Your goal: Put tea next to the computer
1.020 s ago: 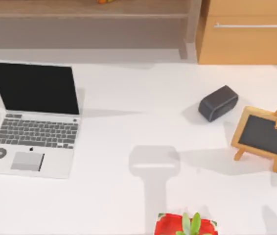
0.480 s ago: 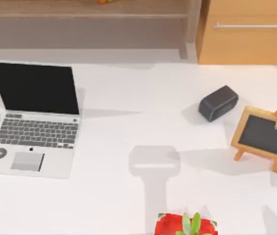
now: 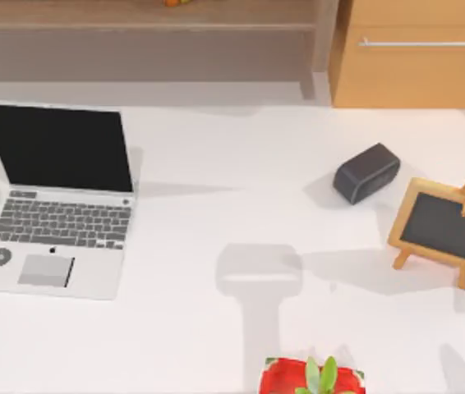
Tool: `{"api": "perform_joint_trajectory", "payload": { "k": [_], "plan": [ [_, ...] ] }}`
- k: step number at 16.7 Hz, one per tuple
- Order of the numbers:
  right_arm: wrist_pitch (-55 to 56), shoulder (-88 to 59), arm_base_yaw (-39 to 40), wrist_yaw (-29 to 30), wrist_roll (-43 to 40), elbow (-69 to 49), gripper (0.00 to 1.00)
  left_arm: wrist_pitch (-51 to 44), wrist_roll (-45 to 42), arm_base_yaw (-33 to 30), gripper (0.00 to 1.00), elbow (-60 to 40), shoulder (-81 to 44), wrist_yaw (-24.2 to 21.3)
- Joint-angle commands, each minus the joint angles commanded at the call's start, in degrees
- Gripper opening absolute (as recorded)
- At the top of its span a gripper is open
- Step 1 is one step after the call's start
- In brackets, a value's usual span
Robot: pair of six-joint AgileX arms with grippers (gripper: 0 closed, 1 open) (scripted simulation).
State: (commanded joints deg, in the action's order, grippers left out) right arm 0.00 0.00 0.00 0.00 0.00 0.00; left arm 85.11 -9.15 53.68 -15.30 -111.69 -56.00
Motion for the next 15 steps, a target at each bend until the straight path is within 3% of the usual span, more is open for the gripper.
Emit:
{"api": "perform_joint_trajectory", "payload": {
  "k": [3, 7, 15],
  "plan": [
    [0.0, 0.0, 0.0, 0.0, 0.0, 0.0, 1.00, 2.2, 1.4, -4.0, 1.00, -1.6, -2.6, 3.9],
    [0.0, 0.0, 0.0, 0.0, 0.0, 0.0, 1.00, 2.3, 1.5, -4.1, 1.00, -1.7, -2.8, 4.1],
    [0.0, 0.0, 0.0, 0.0, 0.0, 0.0, 1.00, 2.3, 1.5, -4.1, 0.40, -1.7, -2.8, 4.1]
  ]
}}
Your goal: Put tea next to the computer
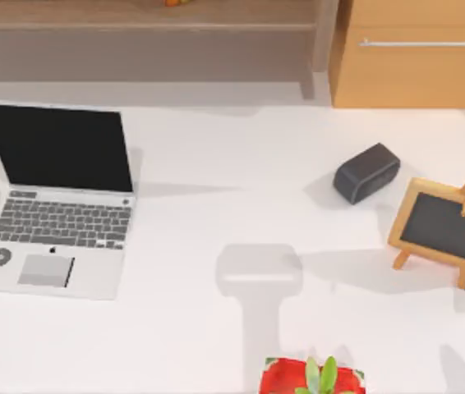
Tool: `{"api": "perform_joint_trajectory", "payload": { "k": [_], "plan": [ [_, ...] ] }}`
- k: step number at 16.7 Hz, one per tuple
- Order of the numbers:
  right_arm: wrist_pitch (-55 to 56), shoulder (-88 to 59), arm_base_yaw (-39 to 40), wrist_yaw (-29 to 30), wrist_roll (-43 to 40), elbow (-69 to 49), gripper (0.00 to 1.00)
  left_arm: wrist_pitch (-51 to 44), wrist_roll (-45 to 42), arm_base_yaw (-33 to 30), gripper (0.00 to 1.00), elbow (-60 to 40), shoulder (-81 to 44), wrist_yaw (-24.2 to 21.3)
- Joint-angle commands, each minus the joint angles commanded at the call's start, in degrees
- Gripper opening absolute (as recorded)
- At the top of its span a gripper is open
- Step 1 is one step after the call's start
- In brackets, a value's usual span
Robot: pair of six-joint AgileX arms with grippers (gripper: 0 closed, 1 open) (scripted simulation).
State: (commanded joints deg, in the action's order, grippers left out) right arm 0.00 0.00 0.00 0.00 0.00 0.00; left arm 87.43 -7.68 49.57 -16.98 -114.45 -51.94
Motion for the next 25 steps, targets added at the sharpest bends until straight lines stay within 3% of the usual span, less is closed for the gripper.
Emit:
{"api": "perform_joint_trajectory", "payload": {
  "k": [5, 6, 25],
  "plan": [
    [0.0, 0.0, 0.0, 0.0, 0.0, 0.0, 1.00, 0.0, 0.0, 0.0, 0.02, 0.0, 0.0, 0.0],
    [0.0, 0.0, 0.0, 0.0, 0.0, 0.0, 1.00, 0.0, 0.0, 0.0, 0.00, 0.0, 0.0, 0.0],
    [0.0, 0.0, 0.0, 0.0, 0.0, 0.0, 1.00, -3.6, -0.1, -0.4, 0.00, -0.2, 4.6, 0.4]
  ]
}}
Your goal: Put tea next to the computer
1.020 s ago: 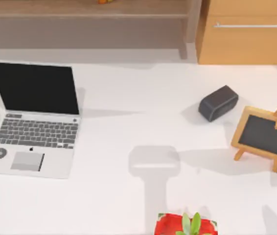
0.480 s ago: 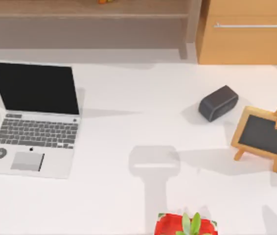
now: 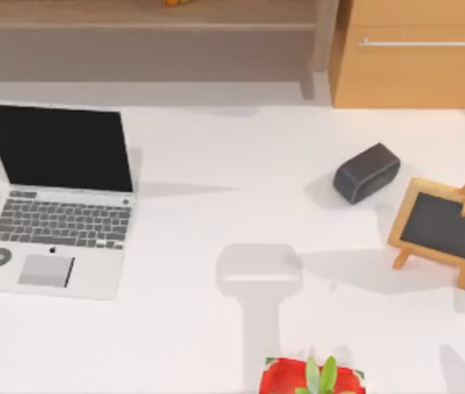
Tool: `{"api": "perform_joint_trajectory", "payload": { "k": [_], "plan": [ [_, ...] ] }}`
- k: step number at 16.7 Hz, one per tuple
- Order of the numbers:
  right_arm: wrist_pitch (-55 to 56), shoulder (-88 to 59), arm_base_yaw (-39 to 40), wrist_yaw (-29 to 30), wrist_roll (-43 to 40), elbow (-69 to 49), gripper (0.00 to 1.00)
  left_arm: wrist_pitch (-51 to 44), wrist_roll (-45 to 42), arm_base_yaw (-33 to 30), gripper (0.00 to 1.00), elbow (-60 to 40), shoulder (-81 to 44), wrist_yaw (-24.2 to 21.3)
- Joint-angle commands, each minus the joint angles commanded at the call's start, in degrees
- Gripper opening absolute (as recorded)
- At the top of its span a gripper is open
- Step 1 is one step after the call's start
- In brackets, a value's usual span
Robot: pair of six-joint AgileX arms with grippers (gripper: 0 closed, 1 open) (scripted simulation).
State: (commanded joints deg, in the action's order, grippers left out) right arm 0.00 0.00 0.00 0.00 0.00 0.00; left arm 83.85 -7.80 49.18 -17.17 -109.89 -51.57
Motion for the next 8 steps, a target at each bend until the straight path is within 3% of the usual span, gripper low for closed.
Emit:
{"api": "perform_joint_trajectory", "payload": {
  "k": [4, 8],
  "plan": [
    [0.0, 0.0, 0.0, 0.0, 0.0, 0.0, 1.00, 1.3, 1.7, -6.1, 0.00, 1.3, 3.8, 5.1],
    [0.0, 0.0, 0.0, 0.0, 0.0, 0.0, 1.00, 0.6, 4.9, -18.0, 0.00, 5.2, 7.5, 16.2]
  ]
}}
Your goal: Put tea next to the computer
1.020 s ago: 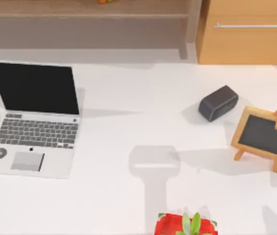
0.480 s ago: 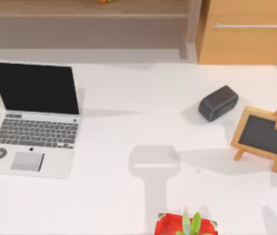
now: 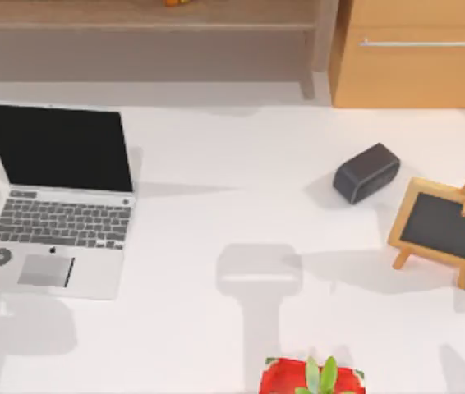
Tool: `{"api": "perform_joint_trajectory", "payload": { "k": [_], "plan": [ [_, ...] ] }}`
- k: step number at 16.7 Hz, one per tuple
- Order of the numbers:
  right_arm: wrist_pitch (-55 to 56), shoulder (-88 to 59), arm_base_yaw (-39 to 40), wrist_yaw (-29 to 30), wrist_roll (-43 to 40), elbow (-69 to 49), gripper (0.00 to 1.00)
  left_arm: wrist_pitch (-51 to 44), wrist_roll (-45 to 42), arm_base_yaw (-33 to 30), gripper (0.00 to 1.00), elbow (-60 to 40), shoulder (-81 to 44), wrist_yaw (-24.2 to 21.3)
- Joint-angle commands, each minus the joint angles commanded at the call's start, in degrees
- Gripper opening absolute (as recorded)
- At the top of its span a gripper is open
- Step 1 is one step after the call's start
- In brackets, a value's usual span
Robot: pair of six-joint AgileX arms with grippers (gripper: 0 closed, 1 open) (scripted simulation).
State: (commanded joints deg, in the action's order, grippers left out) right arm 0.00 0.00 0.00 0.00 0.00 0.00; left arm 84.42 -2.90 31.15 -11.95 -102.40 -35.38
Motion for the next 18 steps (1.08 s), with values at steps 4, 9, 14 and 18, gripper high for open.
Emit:
{"api": "perform_joint_trajectory", "payload": {
  "k": [4, 9, 14, 18],
  "plan": [
    [0.0, 0.0, 0.0, 0.0, 0.0, 0.0, 1.00, -1.8, 3.5, -16.2, 0.00, 1.6, 3.2, 15.2],
    [0.0, 0.0, 0.0, 0.0, 0.0, 0.0, 1.00, -5.4, 7.1, -39.8, 0.00, -0.6, 5.1, 37.2],
    [0.0, 0.0, 0.0, 0.0, 0.0, 0.0, 1.00, -9.7, 8.7, -61.0, 0.00, -6.1, 3.9, 58.4],
    [0.0, 0.0, 0.0, 0.0, 0.0, 0.0, 1.00, -13.2, 8.9, -73.2, 0.00, -11.4, 1.5, 72.1]
  ]
}}
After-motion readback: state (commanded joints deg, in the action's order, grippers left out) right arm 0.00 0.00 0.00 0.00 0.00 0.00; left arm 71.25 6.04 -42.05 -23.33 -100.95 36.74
